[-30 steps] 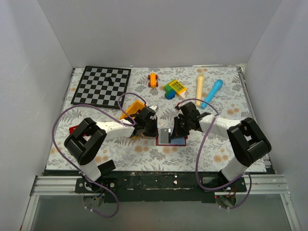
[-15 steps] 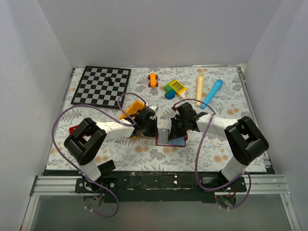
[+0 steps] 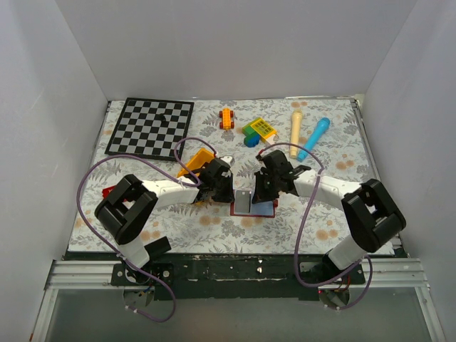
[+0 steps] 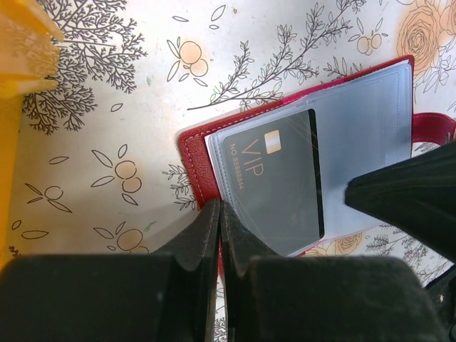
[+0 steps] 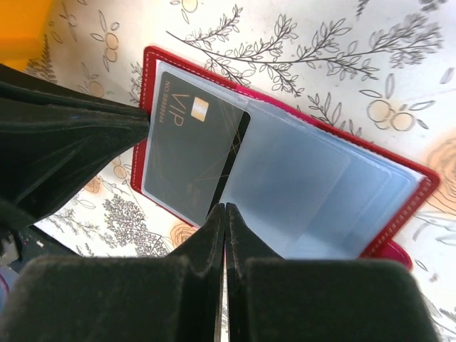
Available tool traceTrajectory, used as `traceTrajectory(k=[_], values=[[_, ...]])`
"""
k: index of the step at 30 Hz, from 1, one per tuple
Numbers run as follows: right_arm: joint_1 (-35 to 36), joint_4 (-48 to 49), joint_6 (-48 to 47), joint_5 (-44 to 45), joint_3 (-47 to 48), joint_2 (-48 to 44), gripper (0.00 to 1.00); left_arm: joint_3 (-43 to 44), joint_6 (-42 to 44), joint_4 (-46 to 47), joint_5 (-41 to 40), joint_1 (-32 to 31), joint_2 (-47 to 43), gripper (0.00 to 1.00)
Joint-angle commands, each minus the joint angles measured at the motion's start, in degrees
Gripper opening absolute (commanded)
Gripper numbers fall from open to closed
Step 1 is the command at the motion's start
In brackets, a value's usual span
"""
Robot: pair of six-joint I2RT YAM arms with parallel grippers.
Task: Put the credit cards into the card holder
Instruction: Insert the credit card into the card holder.
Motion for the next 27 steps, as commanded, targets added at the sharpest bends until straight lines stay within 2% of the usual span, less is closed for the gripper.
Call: traceTrajectory(k=[1,7,19,20,22,25,27], values=[[-0.1,-1.9,-1.1,5.4,-0.8,-6.1,0.01,-1.7,0.3,-3.6,0.3,-0.3,0.1,0.00],[-1.4,-2.5,-0.8,8.8,-3.3,-8.8,0.01,-1.6,0.3,-3.6,0.3,-0.3,0.0,0.00],[-2.5,-2.6,0.3,9.7,-3.6,-5.2,0.01,-1.1,0.5,-4.1,0.1,-0.3,0.1,0.00],[-2.7,-2.2,0.3,9.1,-3.8,-5.2,0.04,-1.2,0.5,-4.1,0.1,-0.3,0.2,0.00],[-3.0,-0.9,1.0,7.9,-4.4,-5.2,0.16,-1.0,0.5,-4.1,0.2,-0.3,0.2,0.00],[-3.3,0.1,1.7,7.0,-5.2,-5.0,0.30,-1.0,0.5,-4.2,0.2,-0.3,0.4,0.00],[-3.6,0.7,2.1,6.5,-5.6,-4.9,0.35,-1.0,0.6,-4.2,0.2,-0.3,0.5,0.00]])
